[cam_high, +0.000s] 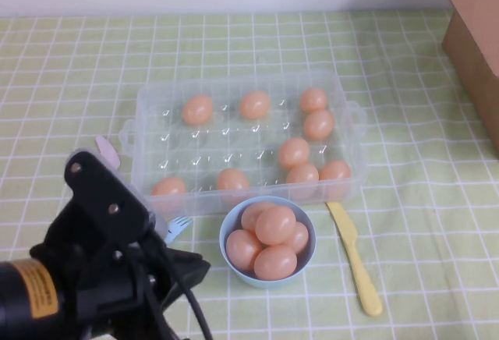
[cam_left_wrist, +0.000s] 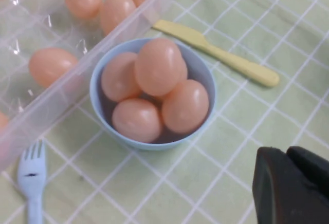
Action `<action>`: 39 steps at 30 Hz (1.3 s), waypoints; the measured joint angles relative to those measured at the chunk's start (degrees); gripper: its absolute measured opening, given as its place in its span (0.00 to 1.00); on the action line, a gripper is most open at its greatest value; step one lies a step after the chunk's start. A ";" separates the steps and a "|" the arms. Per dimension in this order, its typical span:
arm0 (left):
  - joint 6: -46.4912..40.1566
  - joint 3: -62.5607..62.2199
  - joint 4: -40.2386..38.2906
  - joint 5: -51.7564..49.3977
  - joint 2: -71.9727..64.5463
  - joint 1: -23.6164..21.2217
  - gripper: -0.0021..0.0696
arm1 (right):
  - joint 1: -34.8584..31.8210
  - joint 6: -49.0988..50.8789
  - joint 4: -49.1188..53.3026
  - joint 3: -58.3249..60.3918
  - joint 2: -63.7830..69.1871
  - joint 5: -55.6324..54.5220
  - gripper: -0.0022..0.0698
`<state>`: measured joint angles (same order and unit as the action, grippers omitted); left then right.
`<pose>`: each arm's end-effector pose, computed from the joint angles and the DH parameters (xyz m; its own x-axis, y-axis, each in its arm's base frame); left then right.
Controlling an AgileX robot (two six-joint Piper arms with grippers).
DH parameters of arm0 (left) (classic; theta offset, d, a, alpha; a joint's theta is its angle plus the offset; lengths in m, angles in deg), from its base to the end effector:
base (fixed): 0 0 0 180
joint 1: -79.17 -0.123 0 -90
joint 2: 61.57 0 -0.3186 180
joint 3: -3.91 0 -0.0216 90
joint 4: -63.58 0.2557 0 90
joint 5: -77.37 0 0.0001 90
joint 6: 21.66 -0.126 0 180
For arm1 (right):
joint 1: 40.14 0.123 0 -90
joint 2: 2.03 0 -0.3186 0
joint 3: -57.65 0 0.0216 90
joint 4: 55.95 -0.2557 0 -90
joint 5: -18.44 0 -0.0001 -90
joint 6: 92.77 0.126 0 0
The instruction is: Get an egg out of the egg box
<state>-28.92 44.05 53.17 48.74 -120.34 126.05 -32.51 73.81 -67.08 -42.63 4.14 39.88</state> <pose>0.1224 -0.1467 0.3013 -0.4382 0.4196 -0.7950 0.7602 0.6449 -0.0787 0.0552 0.0164 0.1604 -0.2782 -0.0907 -0.9562 -0.2144 0.9763 -0.0302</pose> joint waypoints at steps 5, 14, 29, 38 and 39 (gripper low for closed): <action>0.13 2.09 8.25 0.53 4.69 0.00 0.03 | 0.00 0.00 0.00 0.00 0.00 0.00 0.00; 9.82 18.76 15.10 8.05 26.01 -14.00 0.03 | 0.00 0.00 0.00 0.00 0.00 0.00 0.00; 10.17 38.63 14.04 16.68 52.34 -39.85 0.03 | 0.00 0.00 0.00 0.00 0.00 0.00 0.00; 7.26 39.22 13.42 9.50 52.36 -40.63 0.03 | 0.00 0.00 0.00 0.00 0.00 0.00 0.00; 7.26 39.30 13.42 8.96 52.36 -40.63 0.03 | 0.00 0.00 0.00 0.00 0.00 0.00 0.00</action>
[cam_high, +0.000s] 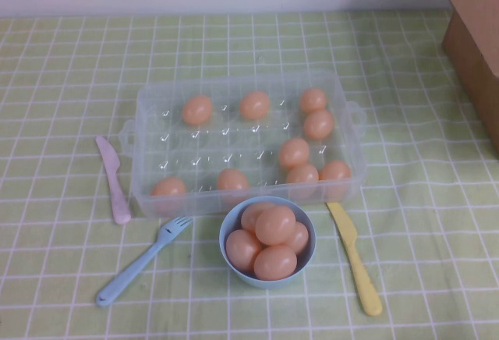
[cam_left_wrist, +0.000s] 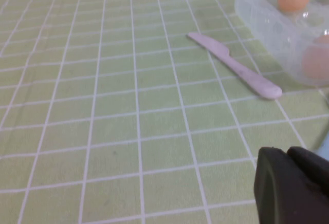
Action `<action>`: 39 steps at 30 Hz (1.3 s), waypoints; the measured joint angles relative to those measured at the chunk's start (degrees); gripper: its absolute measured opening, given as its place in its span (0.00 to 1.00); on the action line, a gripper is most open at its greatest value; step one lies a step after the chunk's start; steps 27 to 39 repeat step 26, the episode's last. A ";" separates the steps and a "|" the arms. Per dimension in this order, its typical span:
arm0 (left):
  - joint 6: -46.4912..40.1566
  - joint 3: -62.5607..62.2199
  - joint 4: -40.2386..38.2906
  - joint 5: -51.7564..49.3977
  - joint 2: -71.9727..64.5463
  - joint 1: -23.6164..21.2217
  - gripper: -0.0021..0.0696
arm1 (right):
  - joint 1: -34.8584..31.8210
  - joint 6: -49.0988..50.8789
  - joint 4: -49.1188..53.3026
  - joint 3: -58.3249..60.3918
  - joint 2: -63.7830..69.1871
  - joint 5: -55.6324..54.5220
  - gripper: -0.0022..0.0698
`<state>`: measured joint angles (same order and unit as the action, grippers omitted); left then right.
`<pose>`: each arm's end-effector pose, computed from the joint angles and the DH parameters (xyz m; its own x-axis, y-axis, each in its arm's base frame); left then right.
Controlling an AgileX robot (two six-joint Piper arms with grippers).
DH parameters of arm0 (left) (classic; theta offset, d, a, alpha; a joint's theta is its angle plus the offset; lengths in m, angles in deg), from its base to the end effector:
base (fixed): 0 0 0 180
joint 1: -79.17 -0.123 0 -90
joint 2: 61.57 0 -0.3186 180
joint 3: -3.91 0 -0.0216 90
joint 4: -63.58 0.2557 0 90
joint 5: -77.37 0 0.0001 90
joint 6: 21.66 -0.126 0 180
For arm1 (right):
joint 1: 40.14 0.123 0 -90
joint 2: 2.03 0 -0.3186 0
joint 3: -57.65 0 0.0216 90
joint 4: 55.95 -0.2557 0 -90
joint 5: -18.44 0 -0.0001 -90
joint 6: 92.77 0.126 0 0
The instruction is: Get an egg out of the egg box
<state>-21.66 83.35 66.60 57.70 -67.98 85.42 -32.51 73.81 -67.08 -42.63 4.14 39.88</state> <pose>0.0581 -0.0041 0.1649 -0.2607 0.0785 -0.9622 0.1049 0.9931 0.0525 0.0552 0.0164 0.1604 -0.2782 -0.0907 -0.9562 -0.2144 0.9763 -0.0302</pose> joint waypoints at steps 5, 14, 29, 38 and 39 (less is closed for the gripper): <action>-1.66 0.00 -0.21 -1.42 0.00 0.00 0.03 | 0.00 0.00 0.00 0.00 0.00 0.00 0.00; -2.03 0.05 -0.29 -1.42 0.00 -1.90 0.03 | 0.00 0.00 0.00 0.00 0.00 0.00 0.00; -2.09 0.05 -0.34 -1.44 0.00 -2.04 0.02 | 0.00 0.00 0.00 0.00 0.00 0.00 0.00; -2.09 0.05 -0.34 -1.44 0.00 -2.04 0.02 | 0.00 0.00 0.00 0.00 0.00 0.00 0.00; -2.09 0.05 -0.34 -1.44 0.00 -2.04 0.02 | 0.00 0.00 0.00 0.00 0.00 0.00 0.00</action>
